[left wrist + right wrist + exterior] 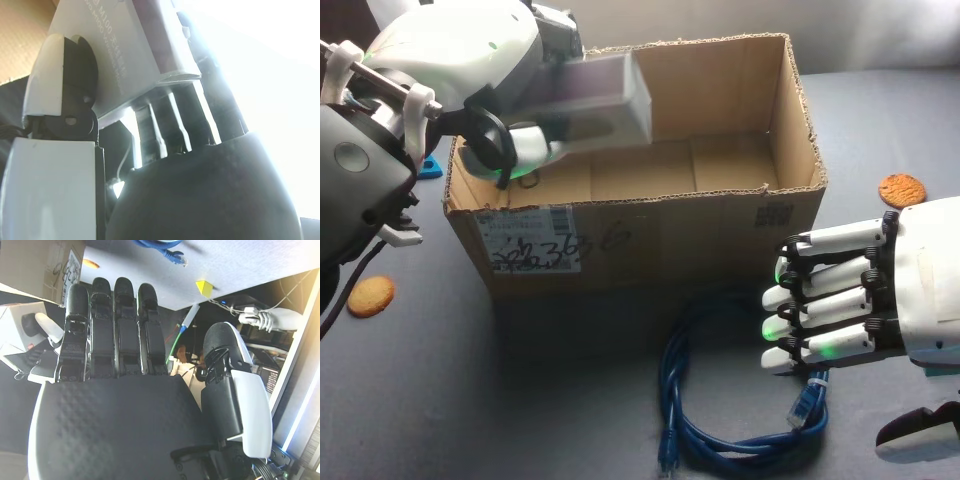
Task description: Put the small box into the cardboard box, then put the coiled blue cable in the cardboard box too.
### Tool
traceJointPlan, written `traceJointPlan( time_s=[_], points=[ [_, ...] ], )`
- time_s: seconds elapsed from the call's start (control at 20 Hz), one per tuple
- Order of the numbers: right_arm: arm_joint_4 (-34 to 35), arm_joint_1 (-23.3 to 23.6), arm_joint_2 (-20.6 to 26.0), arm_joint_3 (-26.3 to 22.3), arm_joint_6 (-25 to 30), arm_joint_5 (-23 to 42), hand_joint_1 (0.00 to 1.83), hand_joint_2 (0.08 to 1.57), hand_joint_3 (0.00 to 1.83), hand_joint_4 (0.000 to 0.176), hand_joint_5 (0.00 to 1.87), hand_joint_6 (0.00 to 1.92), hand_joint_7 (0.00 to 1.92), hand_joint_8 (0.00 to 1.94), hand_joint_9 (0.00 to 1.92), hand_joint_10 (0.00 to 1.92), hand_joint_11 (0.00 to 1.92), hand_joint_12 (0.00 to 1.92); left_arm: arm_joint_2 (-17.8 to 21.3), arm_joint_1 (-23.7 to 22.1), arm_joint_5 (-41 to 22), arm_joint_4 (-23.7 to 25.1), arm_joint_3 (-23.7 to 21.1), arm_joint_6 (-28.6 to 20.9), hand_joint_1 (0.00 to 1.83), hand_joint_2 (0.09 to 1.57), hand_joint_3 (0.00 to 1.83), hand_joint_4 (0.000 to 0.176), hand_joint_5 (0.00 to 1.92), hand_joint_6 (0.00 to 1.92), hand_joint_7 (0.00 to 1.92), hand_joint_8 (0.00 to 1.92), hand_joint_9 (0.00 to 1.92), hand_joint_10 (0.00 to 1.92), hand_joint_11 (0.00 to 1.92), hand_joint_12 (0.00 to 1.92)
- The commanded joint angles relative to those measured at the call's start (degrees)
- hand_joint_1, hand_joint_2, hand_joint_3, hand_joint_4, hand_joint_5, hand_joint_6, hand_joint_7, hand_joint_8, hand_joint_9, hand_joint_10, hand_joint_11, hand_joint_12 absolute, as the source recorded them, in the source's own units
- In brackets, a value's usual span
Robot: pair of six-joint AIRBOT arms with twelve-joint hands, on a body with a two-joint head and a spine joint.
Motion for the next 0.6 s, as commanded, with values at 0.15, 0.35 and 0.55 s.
traceJointPlan(
  time_s=[0.15, 0.35, 0.55],
  points=[
    [3.2, 0.9, 0.3, -0.3, -1.1, 3.8, 0.00, 1.30, 0.00, 0.000, 0.45, 0.00, 0.45, 0.00, 0.40, 0.00, 0.00, 0.96, 0.4, 0.1, -4.5, 3.5, 0.4, -0.5, 0.78, 1.25, 0.01, 0.000, 0.45, 0.00, 0.49, 0.00, 0.45, 0.04, 0.00, 1.13],
    [5.0, -0.3, -1.4, -0.2, -4.5, 2.0, 0.00, 1.28, 0.00, 0.000, 0.47, 0.00, 0.47, 0.00, 0.41, 0.00, 0.00, 0.98, 0.8, -0.3, -3.9, 3.7, 1.3, -0.6, 0.36, 1.21, 0.00, 0.000, 0.31, 0.00, 0.33, 0.00, 0.29, 0.00, 0.00, 0.81],
    [5.8, -1.3, -3.3, 0.2, -5.1, 0.8, 0.01, 1.28, 0.00, 0.000, 0.49, 0.00, 0.49, 0.00, 0.44, 0.01, 0.00, 1.01, 4.6, -0.3, -2.0, 3.7, 2.0, 0.1, 0.16, 1.16, 0.00, 0.000, 0.24, 0.00, 0.28, 0.00, 0.26, 0.00, 0.00, 0.69]
  ],
)
